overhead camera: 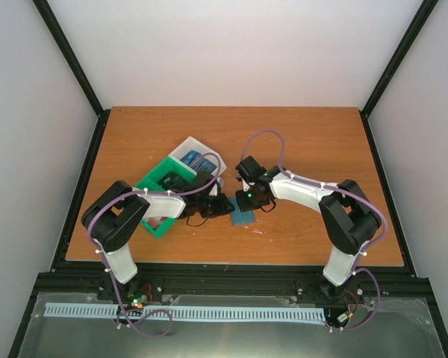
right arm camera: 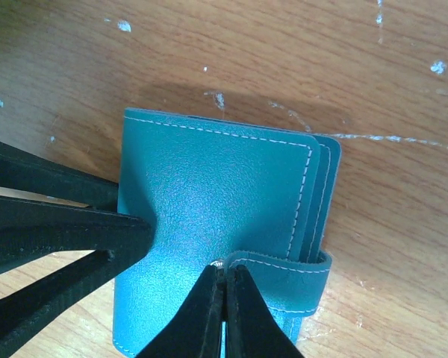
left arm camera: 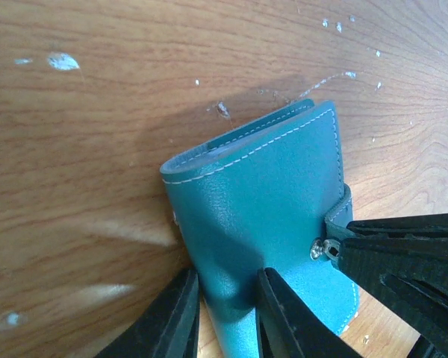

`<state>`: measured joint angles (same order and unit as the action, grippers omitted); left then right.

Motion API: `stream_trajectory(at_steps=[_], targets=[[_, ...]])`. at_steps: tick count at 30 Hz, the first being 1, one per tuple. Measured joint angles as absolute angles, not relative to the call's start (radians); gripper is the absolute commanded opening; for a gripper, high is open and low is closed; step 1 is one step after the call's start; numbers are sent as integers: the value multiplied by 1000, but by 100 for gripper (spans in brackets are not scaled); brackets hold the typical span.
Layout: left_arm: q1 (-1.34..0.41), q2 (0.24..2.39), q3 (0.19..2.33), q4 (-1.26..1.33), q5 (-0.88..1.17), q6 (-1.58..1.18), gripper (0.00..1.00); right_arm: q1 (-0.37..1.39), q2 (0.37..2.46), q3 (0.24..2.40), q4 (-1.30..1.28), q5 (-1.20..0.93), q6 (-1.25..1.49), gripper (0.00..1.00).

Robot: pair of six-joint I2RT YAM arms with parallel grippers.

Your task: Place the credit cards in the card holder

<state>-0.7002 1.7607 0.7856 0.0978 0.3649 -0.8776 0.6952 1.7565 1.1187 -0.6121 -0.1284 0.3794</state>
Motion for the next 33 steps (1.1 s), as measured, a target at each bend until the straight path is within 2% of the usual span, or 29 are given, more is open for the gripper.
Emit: stream_trajectory(at_steps=[24, 33], targets=[[-678, 1771, 786, 105, 424, -883, 24, 741, 1805, 1182, -675, -52, 359, 3], [-658, 1782, 767, 149, 472, -922, 19, 785, 1836, 1223, -719, 33, 380, 3]])
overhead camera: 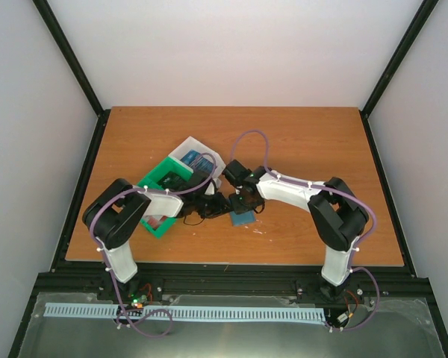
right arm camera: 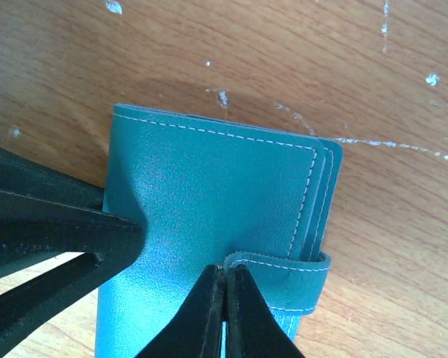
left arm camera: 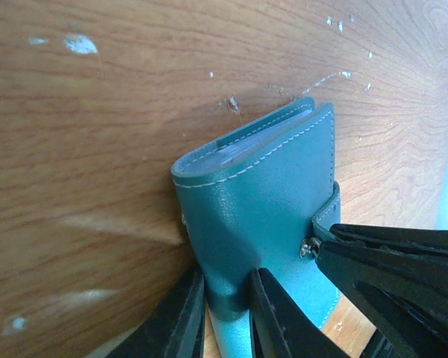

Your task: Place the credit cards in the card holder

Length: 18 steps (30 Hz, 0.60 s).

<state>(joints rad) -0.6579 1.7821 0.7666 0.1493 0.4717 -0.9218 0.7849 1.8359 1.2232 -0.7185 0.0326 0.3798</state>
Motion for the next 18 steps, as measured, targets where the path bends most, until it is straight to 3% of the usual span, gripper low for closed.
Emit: stream_trajectory(at_steps=[18], targets=[[-627, 1799, 696, 307, 546, -1035, 17, 852, 1895, 1284, -778, 167, 513, 3]])
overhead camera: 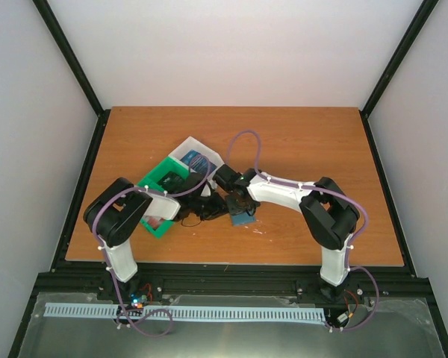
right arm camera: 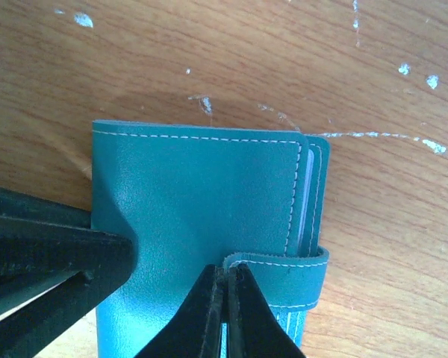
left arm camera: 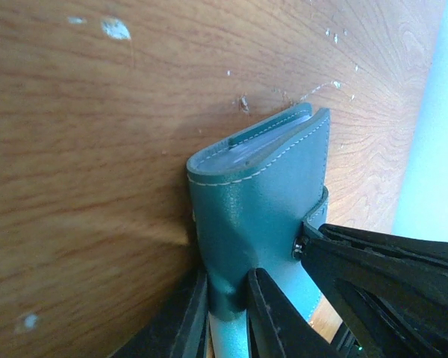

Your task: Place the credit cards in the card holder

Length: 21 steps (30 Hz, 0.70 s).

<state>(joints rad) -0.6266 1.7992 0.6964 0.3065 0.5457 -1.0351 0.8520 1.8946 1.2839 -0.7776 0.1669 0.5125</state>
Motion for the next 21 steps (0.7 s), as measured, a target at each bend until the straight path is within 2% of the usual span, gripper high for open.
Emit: stream_trajectory(at_steps=[21], targets=[[-607, 1814, 635, 440, 609, -1073, 17, 888, 1978, 1356, -850, 241, 588, 3]])
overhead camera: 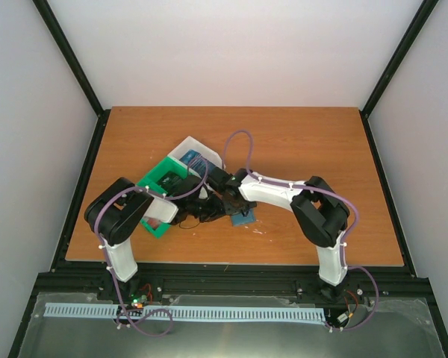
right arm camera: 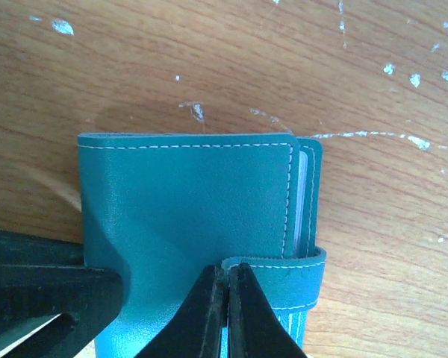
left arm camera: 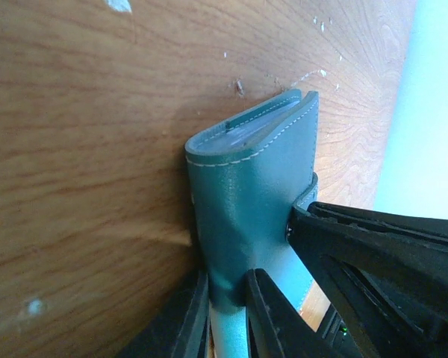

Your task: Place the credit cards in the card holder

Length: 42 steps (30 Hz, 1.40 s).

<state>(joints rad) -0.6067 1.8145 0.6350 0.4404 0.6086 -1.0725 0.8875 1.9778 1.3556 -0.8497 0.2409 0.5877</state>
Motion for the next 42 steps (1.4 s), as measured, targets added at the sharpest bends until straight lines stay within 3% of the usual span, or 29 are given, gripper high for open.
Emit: stream_trajectory(at_steps=[18, 42], targets=[[-596, 1818, 597, 510, 640, -1100, 17, 910, 1998, 1359, -834, 287, 664, 3], [-590, 1818, 592, 518, 648, -1098, 19, 904, 1843, 1072, -417, 281, 811, 3]])
